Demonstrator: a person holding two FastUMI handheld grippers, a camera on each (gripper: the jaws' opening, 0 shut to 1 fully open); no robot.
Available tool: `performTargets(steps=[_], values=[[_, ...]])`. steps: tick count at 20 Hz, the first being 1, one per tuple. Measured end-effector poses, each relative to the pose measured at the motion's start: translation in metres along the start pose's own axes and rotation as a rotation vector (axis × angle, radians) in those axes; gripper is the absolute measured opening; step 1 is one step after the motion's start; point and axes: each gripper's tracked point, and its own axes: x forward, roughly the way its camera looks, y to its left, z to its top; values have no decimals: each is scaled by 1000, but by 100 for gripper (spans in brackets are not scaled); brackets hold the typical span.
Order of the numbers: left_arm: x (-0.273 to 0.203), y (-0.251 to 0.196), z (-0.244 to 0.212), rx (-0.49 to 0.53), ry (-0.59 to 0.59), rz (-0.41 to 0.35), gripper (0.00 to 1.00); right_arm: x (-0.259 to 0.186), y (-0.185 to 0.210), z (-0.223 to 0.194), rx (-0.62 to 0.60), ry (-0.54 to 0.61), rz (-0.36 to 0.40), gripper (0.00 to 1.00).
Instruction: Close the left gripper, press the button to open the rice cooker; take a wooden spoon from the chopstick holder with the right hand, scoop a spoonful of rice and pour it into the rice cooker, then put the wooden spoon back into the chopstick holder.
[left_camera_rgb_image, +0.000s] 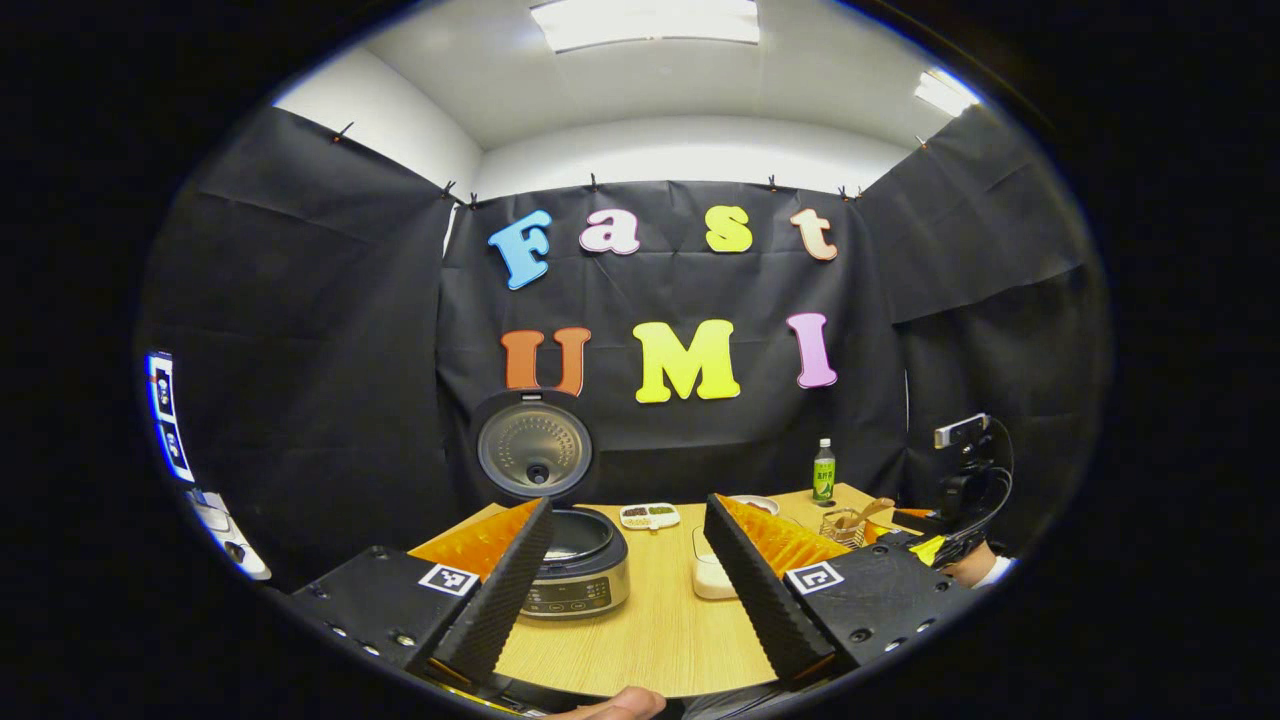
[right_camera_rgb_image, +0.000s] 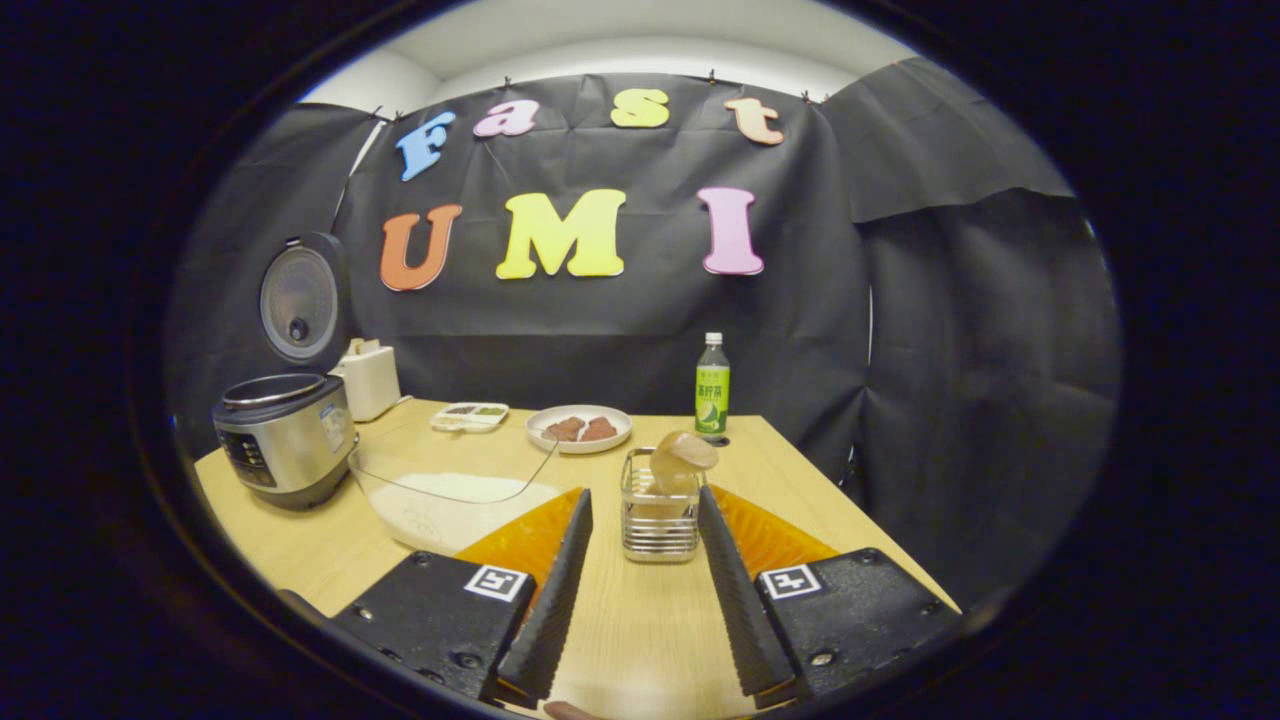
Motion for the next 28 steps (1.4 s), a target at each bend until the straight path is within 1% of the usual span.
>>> performTargets(steps=[1,2,4,5,6,7,8,10,12,13,14,15,16,17,19,20,21,23,24,26,28], values=[[-2,1,-2,6,2,0,96,9,-2,0,-15,-16,-19,67],[-6,1,-3,9,2,-2,96,17,-5,-3,-23,-9,-45,63],[-10,-2,-2,2,-7,-16,96,31,-1,-6,26,-3,-64,59],[-13,-4,-2,-6,-8,-26,96,39,-2,-7,41,3,-89,57],[-16,-4,-3,-12,-11,-33,96,46,-6,-8,46,9,-113,54],[-19,-1,0,-16,-19,-32,96,52,-6,-10,51,18,-121,50],[-22,2,0,-16,-24,-29,96,55,-4,-14,66,31,-118,49],[-27,8,1,-11,-32,-25,96,54,-1,-20,119,40,-90,48],[-26,18,2,-10,-38,-10,96,55,-10,-34,150,74,-101,46],[-24,21,1,-12,-38,-6,96,57,-13,-37,161,80,-106,43],[-25,23,1,-17,-38,-2,96,59,-16,-38,165,87,-113,46],[-24,25,-1,-23,-35,0,96,62,-20,-39,173,92,-120,43],[-25,26,-4,-28,-33,-1,96,64,-25,-38,184,99,-133,46],[-26,26,-7,-31,-27,-2,96,67,-30,-37,194,101,-145,46],[-25,30,-13,-28,-18,7,96,73,-37,-37,213,114,-160,40],[-23,31,-16,-21,-11,12,96,75,-38,-35,230,111,-154,27],[-20,31,-19,-13,-1,16,96,77,-40,-32,235,98,-152,32],[-18,28,-24,-4,11,14,96,85,-50,-27,207,82,-173,28],[-19,26,-24,-5,13,11,96,88,-51,-25,197,79,-171,24],[-18,23,-24,-10,11,1,96,96,-50,-18,198,71,-151,22],[-15,21,-23,-14,9,-4,96,101,-42,-8,199,55,-101,22]])
